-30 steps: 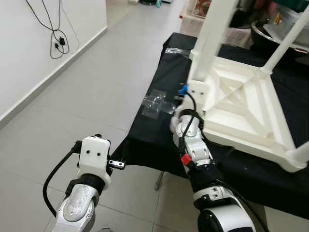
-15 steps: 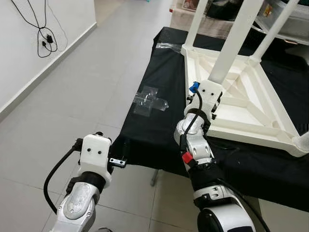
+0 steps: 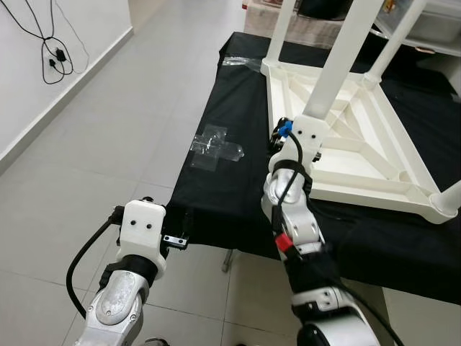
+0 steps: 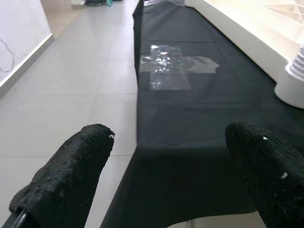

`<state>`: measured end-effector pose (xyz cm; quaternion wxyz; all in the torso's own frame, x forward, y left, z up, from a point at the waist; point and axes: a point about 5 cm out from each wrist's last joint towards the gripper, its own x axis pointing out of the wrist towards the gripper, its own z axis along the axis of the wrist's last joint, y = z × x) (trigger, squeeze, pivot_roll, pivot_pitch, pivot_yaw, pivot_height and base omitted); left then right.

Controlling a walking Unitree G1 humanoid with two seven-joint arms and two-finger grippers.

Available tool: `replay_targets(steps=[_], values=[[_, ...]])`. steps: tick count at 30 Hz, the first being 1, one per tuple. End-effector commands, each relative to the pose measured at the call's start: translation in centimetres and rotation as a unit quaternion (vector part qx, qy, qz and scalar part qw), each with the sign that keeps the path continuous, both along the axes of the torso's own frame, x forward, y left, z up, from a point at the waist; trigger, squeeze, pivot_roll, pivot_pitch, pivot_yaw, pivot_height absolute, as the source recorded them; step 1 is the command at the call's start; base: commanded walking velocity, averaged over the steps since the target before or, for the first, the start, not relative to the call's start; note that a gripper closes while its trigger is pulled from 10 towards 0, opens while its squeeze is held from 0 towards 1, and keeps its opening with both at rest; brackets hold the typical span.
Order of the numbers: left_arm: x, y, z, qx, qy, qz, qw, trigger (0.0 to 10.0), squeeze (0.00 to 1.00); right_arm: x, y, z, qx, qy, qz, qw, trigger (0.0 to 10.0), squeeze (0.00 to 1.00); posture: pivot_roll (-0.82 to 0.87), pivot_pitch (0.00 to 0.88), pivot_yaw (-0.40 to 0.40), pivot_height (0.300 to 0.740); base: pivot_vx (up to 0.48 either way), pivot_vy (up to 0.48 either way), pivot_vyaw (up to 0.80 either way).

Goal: Building children table

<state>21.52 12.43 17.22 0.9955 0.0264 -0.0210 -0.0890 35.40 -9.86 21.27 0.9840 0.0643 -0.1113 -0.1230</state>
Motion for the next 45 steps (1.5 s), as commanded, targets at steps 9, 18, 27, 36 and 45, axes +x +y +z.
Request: replay_targets(steps=[9,18,27,36,45], values=[[0.0,0.1,-0.5,0.000,0.012,0.001,1.000,10.0,0.00,0.0,-1.9,0.1,-0.023,-0.028,0.087,0.996,10.0,0.00,0.15,0.170,-0.120,0.740,0.000,0.000,0.00],[0.1,0.2,-0.3,0.001,0.009,0.002,1.000,10.0,0.00,1.8,-4.5,1.0,-0.049,-0.032,0.206,0.977,10.0,0.00,0.15,0.171,-0.122,0.740,0.000,0.000,0.00],[0.1,0.2,-0.3,0.002,0.009,0.002,1.000,10.0,0.00,3.1,-6.3,1.2,-0.081,-0.007,0.327,0.942,10.0,0.00,0.16,0.172,-0.120,0.740,0.000,0.000,0.00],[-0.1,0.1,-0.1,0.002,0.007,0.001,1.000,10.0,0.00,4.4,-6.2,1.6,-0.097,0.018,0.393,0.914,10.0,0.00,0.17,0.175,-0.120,0.740,0.000,0.000,0.00],[-0.2,0.2,-0.2,0.005,0.009,0.000,1.000,10.0,0.00,4.6,-5.6,2.1,-0.088,0.043,0.477,0.874,10.0,0.00,0.17,0.179,-0.119,0.740,0.000,0.000,0.00]])
